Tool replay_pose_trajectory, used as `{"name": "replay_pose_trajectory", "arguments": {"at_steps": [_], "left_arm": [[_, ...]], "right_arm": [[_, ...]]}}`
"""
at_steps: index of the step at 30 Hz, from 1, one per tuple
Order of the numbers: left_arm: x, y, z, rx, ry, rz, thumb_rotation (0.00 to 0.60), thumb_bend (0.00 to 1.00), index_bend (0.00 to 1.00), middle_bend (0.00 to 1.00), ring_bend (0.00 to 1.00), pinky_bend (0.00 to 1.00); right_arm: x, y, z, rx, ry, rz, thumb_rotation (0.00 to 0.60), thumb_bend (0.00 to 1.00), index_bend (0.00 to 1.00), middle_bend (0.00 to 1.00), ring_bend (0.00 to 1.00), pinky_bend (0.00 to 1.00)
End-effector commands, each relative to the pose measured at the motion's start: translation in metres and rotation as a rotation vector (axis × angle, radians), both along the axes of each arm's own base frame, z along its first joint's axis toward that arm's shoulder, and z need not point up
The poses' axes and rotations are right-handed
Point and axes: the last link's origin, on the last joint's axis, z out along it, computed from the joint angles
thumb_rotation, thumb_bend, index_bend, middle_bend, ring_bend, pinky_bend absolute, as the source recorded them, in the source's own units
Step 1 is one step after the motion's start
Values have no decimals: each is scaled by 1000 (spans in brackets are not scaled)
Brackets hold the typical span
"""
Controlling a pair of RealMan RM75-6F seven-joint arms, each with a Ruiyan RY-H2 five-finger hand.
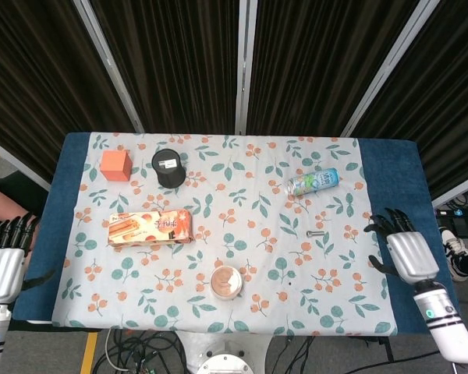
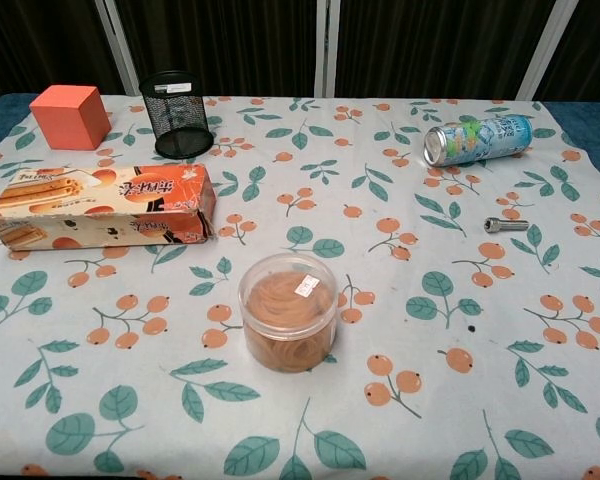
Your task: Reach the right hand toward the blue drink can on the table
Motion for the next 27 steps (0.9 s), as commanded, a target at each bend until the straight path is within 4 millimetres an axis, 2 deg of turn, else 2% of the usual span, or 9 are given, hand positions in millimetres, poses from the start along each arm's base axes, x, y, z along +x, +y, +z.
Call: {"name": "replay_pose_trajectory", "arguments": {"at_steps": [1,5,8,17,27], "left_arm": [[-1,0,-1,-4,-2,6,600,42,60,14,0,0],[-1,2,-1,-8,-2,7,600,42,61,14,0,0],[-2,3,0,-4,-2,9,600,42,62,14,0,0],[-5,2,-1,-6,-5,20,600,42,62,14,0,0],[-5,2,-2,-5,-8,23,600,42,62,14,0,0]], "right_arm": [[9,-48,-29,50,12,-12,600,225,383,194,11,0],[9,-77,-56,87,54,-24,600,245,425,195,11,0],[10,-87,-75,122,71,-29,600,247,433,194,11,0],[8,-89,-109,151,79,-22,600,247,474,191,1,0],[7,-88,-118,131,64,9,600,266,505,146,0,0]]}}
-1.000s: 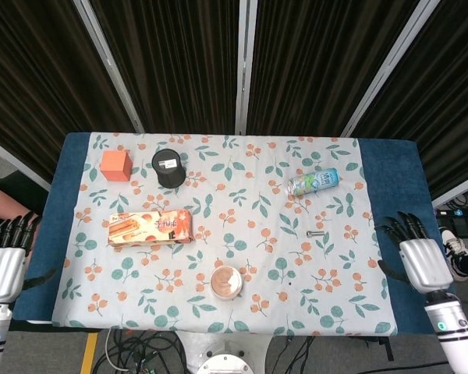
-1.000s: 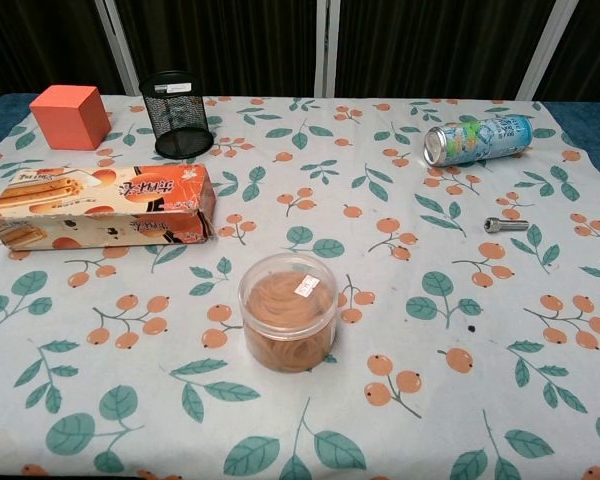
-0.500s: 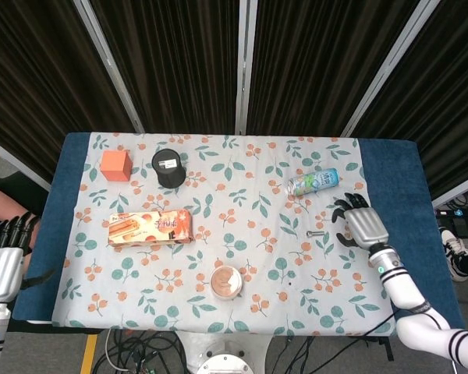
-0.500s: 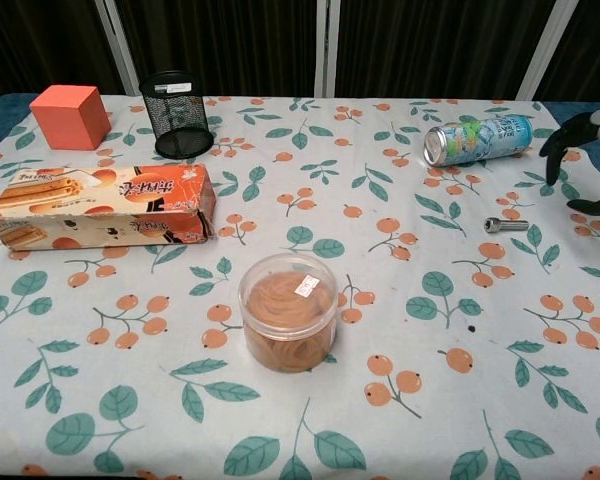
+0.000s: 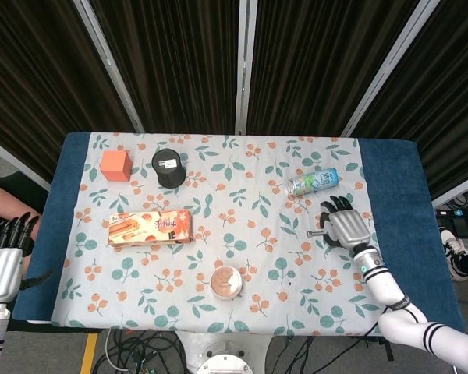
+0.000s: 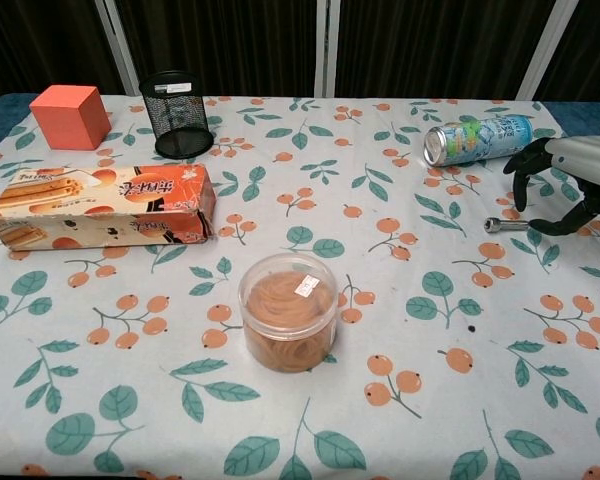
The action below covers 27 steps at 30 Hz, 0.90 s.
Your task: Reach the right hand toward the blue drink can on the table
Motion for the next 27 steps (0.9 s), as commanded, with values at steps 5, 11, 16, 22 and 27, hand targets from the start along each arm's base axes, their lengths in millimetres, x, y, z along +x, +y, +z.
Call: {"name": "replay_pose_trajectory", "arguments": {"at_steps": [5,11,16,22,27], "left_arm": [[-1,-1,0,0,-5,3,600,42,62,14,0,0],[-3,-1,-1,-1,-7,5,600,42,62,14,0,0],[-4,-2,-1,1,-12,9,600,42,62,14,0,0],[-5,-3,-1,3,-14,9,600,42,62,14,0,0],[-6,-3,-1,2,-16,9,600,42,62,14,0,0]], "right_arm": [[-2,0,-8,-10,-9,12,600,267,507,130,0,0],[-4,0,-14,5,-12,6,600,273,508,128,0,0],[-4,-1,-16,12,-13,-4,600,289,538,130,0,0],[-3,-1,-13,7,-3,9,600,341,604,141,0,0],[7,-2,2,-10,96,97,600,357,630,155,0,0]]}}
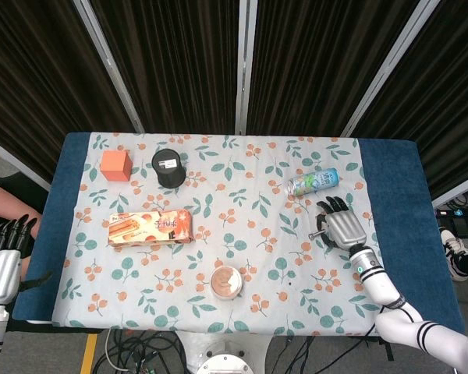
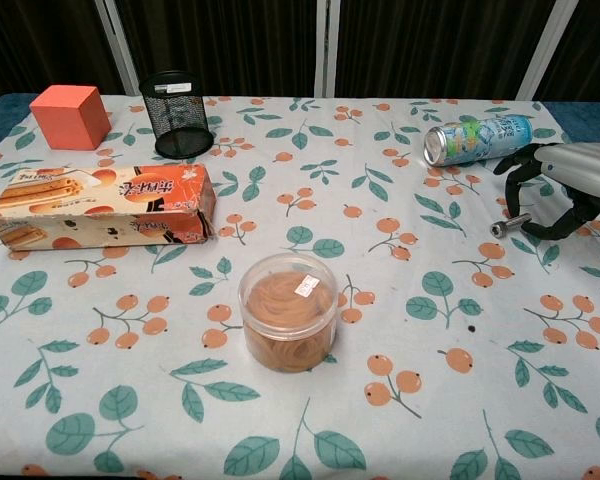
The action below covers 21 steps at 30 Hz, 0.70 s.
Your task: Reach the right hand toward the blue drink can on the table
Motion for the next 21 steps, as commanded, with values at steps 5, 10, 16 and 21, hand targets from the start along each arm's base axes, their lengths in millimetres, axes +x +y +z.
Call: {"name": "replay_pose_trajectory", "arguments": {"at_steps": [5,10,16,21], "left_arm": [[0,0,-1,-2,-2,-3,600,42,62,14,0,0],[0,-1,-1,2,-7,-1,600,43,62,14,0,0],[-3,-4,-1,5,-16,11,600,42,62,14,0,0],[-4,-4,-1,5,-17,11,600,42,62,14,0,0]], "right_arm": [[30,-2,25,-38,303,247,600,357,646,161,0,0],[46,-6,23,-46,530,395,600,359,653,169,0,0],[53,-7,6,-25,672,488,600,360,657,179,0,0],[53,-8,-3,-39,703,514,600,361,658,181,0,0]]}}
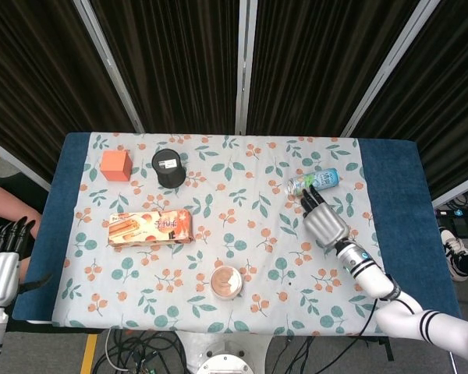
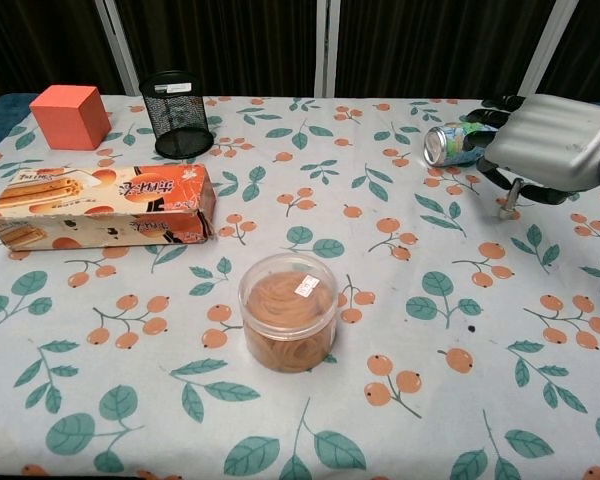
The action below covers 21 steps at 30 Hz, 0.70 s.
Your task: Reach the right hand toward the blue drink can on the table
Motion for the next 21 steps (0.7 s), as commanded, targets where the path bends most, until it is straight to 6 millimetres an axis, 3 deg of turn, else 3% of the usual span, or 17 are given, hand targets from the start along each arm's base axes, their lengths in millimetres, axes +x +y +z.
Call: {"name": "replay_pose_trajectory", "arguments": {"at_steps": [1,7,21], "left_arm": [[0,0,0,-1,-1,-1,600,42,62,14,0,0],[0,1,0,-1,-2,-2,600,42,62,14,0,0],[1,2,-1,-3,2,-7,600,42,62,14,0,0]], "right_arm": [[0,0,-6,-1,17,19,600,361,658,181,0,0],[-1,2,-11,-4,25,45,600,360,646,174,0,0],[-4,11,-9,-7,17,41,600,360,396,155,0,0]]}}
